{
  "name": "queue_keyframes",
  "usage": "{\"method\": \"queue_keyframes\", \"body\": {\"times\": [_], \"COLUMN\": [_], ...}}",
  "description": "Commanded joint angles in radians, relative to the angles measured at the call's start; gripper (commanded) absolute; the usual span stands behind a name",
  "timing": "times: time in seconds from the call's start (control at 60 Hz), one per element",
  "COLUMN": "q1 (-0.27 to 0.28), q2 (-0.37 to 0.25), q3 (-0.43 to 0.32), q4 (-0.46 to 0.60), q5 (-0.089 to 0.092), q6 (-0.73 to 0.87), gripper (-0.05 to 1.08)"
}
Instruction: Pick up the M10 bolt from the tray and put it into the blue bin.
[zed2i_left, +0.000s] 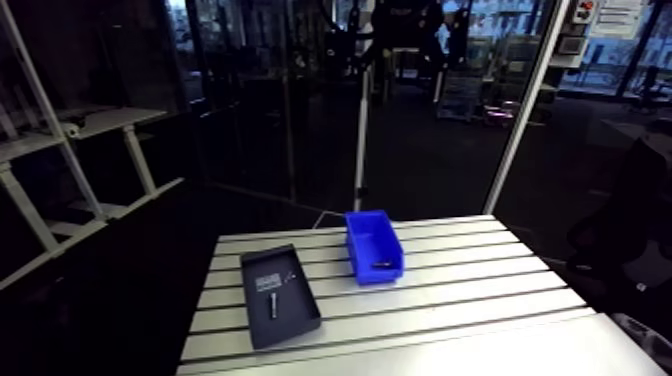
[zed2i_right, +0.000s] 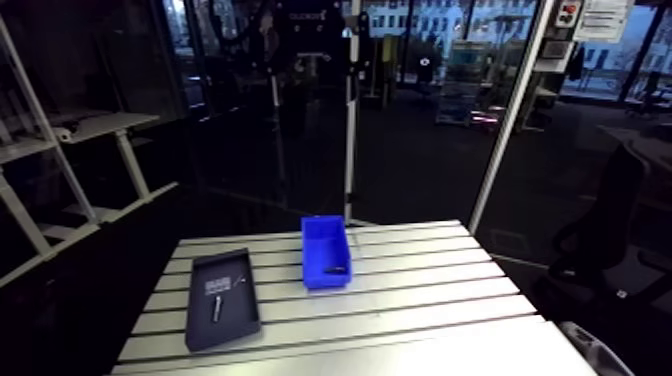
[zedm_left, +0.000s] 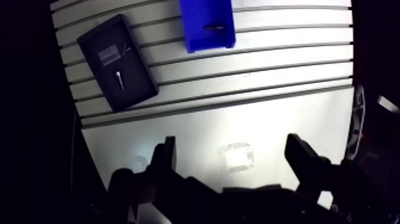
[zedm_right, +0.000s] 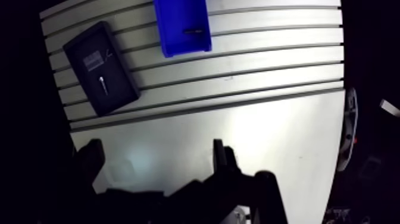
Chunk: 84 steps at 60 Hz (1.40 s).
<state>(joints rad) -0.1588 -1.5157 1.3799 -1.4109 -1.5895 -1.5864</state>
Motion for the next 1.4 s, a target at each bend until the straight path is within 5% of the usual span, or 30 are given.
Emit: {"method": "queue_keyframes", "body": {"times": [0.017,0.7,1.4], "q1": [0.043,0.221,0.296], "q2": [0.008,0.093,0.209], "q3": [-0.005,0.025,0.179], "q4": [-0.021,-0.127,-0.352], "q5": [0.003,0.004,0.001], "q6": [-0.032,-0.048,-0.036], "gripper": [0.00,0.00,0.01]}}
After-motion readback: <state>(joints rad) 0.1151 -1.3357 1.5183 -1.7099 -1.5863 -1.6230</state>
